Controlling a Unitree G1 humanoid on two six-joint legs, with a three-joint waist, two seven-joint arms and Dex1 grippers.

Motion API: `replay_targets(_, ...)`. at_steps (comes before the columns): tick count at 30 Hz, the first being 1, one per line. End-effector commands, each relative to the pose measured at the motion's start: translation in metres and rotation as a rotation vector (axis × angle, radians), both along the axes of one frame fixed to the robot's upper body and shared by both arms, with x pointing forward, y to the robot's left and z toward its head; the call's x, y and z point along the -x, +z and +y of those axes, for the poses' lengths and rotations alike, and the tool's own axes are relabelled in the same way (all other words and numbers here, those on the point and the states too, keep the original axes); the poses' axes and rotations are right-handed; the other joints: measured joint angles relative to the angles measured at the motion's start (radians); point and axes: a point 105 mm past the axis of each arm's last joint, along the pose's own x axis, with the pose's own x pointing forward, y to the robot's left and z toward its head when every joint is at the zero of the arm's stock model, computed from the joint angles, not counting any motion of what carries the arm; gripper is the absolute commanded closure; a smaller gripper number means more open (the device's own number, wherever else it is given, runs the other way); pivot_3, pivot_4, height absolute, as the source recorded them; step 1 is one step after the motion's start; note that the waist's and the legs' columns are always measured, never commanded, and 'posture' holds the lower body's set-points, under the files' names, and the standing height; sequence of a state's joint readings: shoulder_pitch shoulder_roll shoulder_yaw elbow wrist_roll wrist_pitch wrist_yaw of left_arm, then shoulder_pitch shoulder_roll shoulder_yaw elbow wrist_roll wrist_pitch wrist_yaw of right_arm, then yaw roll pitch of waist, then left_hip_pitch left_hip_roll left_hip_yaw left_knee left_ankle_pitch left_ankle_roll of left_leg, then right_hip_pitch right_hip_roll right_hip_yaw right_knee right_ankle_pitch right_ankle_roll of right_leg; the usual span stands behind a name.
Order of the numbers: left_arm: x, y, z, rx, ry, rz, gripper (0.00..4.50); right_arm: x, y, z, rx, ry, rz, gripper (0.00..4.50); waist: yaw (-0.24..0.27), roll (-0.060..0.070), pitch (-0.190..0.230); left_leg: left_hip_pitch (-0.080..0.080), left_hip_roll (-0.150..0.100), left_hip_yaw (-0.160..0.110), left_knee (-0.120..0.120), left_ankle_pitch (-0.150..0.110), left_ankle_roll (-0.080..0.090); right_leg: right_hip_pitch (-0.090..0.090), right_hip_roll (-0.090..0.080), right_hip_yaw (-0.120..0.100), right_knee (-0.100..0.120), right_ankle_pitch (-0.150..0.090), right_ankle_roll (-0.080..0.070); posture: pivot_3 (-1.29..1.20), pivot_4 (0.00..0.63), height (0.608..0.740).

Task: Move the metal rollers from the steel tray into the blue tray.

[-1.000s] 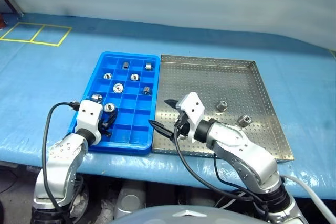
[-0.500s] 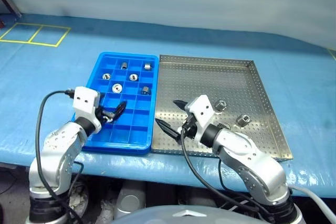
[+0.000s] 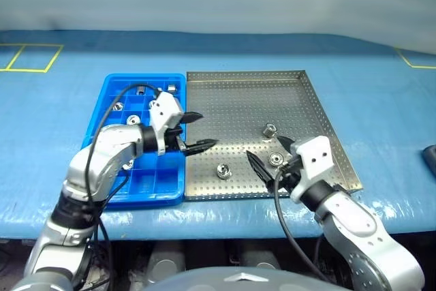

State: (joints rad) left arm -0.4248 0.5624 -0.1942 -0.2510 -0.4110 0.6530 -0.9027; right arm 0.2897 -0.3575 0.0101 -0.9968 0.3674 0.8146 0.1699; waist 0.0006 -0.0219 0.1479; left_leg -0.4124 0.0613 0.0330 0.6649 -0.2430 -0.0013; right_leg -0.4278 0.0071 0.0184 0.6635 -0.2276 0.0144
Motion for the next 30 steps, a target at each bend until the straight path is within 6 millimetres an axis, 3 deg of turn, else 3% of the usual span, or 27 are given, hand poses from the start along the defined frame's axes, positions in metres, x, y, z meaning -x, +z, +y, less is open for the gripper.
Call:
replay_targets(1,-0.002,-0.008,-0.010,-0.078,-0.124,-0.023,0.03,0.007,0.011,-0.004,-0.011,-0.038,-0.059,0.00,-0.015,0.000,0.000,0.000,0.000,0.000,0.000,0.000,0.000,0.000,0.000,0.000,0.000,0.000,0.000,-0.10,0.150,0.740)
replay_targets(11,-0.003,-0.042,-0.024,-0.271,-0.353,-0.026,0.03,0.027,-0.002,0.013,-0.037,0.024,-0.019,0.00,-0.077,0.000,0.000,0.001,0.000,0.002,0.000,0.000,0.000,-0.001,0.000,0.004,0.000,0.000,0.001,-0.20,0.150,0.740)
replay_targets(24,0.008,-0.063,-0.026,-0.486,-0.591,-0.117,0.03,0.030,-0.002,0.014,-0.047,-0.007,-0.027,0.00,-0.095,0.000,0.000,0.001,0.000,0.003,0.000,0.000,0.000,-0.001,0.000,0.005,0.001,0.000,0.001,-0.21,0.150,0.740)
replay_targets(27,0.011,-0.068,-0.022,-0.542,-0.636,-0.138,0.56,0.029,-0.001,0.015,-0.048,-0.004,-0.028,0.00,-0.095,0.000,0.000,0.001,0.000,0.003,0.000,0.000,0.000,-0.001,0.000,0.005,0.001,0.000,0.001,-0.20,0.150,0.740)
replay_targets(30,0.014,-0.075,-0.018,-0.602,-0.677,-0.168,1.55,0.027,0.000,0.016,-0.049,0.001,-0.031,0.00,-0.095,0.000,0.000,0.001,0.000,0.003,0.001,0.000,0.000,-0.001,0.000,0.006,0.002,0.000,0.001,-0.20,0.150,0.740)
